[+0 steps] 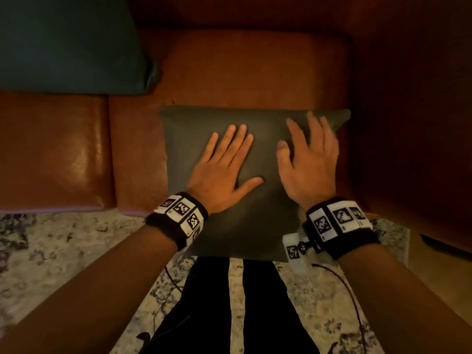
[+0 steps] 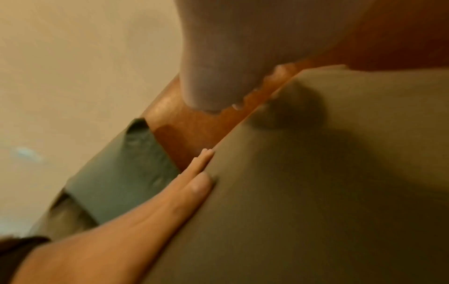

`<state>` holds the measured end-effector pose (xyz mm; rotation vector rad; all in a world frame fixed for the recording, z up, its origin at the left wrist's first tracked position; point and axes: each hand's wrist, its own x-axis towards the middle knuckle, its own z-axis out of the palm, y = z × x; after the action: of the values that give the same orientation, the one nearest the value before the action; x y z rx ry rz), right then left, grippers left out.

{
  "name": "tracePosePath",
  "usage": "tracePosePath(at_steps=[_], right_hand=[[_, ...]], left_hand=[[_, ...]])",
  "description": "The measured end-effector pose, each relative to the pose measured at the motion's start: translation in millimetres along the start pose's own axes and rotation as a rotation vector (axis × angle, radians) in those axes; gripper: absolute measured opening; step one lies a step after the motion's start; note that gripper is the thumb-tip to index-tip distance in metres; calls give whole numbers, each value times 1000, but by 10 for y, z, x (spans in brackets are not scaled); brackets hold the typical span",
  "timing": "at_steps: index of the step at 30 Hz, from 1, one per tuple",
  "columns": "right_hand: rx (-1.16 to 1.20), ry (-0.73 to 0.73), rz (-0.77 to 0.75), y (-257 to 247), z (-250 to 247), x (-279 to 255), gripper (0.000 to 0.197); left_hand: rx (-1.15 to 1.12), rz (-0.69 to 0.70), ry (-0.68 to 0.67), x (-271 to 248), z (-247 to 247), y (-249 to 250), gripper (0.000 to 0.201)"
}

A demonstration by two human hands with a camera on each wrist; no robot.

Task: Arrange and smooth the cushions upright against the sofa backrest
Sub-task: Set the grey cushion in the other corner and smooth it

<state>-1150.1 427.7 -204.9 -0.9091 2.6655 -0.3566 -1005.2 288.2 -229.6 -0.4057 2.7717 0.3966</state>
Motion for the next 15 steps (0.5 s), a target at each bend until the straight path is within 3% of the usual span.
tracePosePath(at_steps=[2, 5, 7, 11, 12, 13, 15], right_hand=[[-87, -38, -258, 87, -34, 137, 59], [-239, -228, -583, 405, 16, 305, 66], [-300, -294, -514, 723, 34, 405, 72], [-103, -325, 239, 1116, -57, 568, 74], [-78, -291, 274, 1050, -82, 564, 77], [-72, -225, 187, 944, -92, 544, 77], [-98, -186, -173, 710, -45, 456, 73]], left_hand=[[-3, -4, 25, -51, 104, -83, 90], [-12, 32, 38, -147, 219, -174, 90], [-15, 35, 47, -116, 262, -132, 90], [-18, -10, 51, 97, 259, -32, 88], [-21, -17, 48, 101, 257, -50, 88], [-25, -17, 42, 90, 266, -80, 87], [-16, -10, 40, 53, 285, -114, 88]])
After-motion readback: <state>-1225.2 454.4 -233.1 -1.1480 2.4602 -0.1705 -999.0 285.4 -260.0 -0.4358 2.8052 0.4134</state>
